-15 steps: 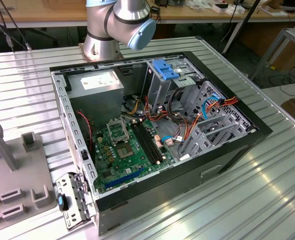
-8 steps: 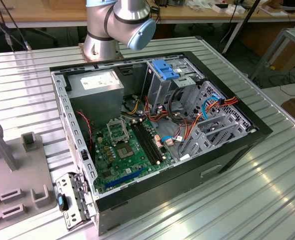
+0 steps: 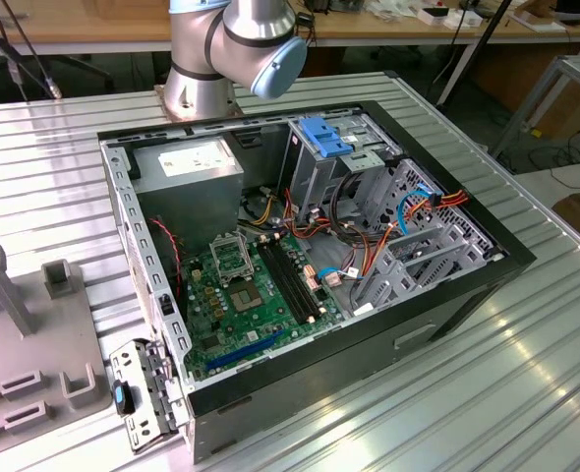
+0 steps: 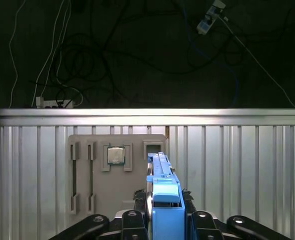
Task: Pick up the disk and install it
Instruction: 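Pick up the disk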
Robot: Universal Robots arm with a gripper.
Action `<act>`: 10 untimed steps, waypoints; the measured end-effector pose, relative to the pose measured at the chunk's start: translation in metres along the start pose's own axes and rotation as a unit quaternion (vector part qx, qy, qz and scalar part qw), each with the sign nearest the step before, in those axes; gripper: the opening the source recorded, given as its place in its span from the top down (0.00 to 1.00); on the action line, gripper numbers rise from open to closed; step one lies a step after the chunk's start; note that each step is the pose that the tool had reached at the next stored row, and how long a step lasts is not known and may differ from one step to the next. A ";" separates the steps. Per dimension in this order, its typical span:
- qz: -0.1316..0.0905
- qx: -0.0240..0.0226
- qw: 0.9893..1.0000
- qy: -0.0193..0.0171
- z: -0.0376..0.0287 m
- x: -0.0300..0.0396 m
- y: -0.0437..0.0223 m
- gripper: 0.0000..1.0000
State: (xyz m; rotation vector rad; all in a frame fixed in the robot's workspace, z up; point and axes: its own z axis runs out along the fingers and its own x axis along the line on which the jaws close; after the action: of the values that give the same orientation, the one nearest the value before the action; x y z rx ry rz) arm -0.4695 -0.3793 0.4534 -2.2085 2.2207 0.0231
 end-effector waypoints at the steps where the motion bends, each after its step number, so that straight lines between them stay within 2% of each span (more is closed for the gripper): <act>1: 0.000 0.000 1.000 0.000 -0.0018 0.0000 -0.0001 0.63; 10: 0.000 -0.003 1.000 0.000 -0.0155 -0.0003 -0.0002 0.63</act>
State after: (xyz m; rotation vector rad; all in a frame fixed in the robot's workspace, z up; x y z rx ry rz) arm -0.4693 -0.3792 0.4689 -2.2113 2.2237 0.0296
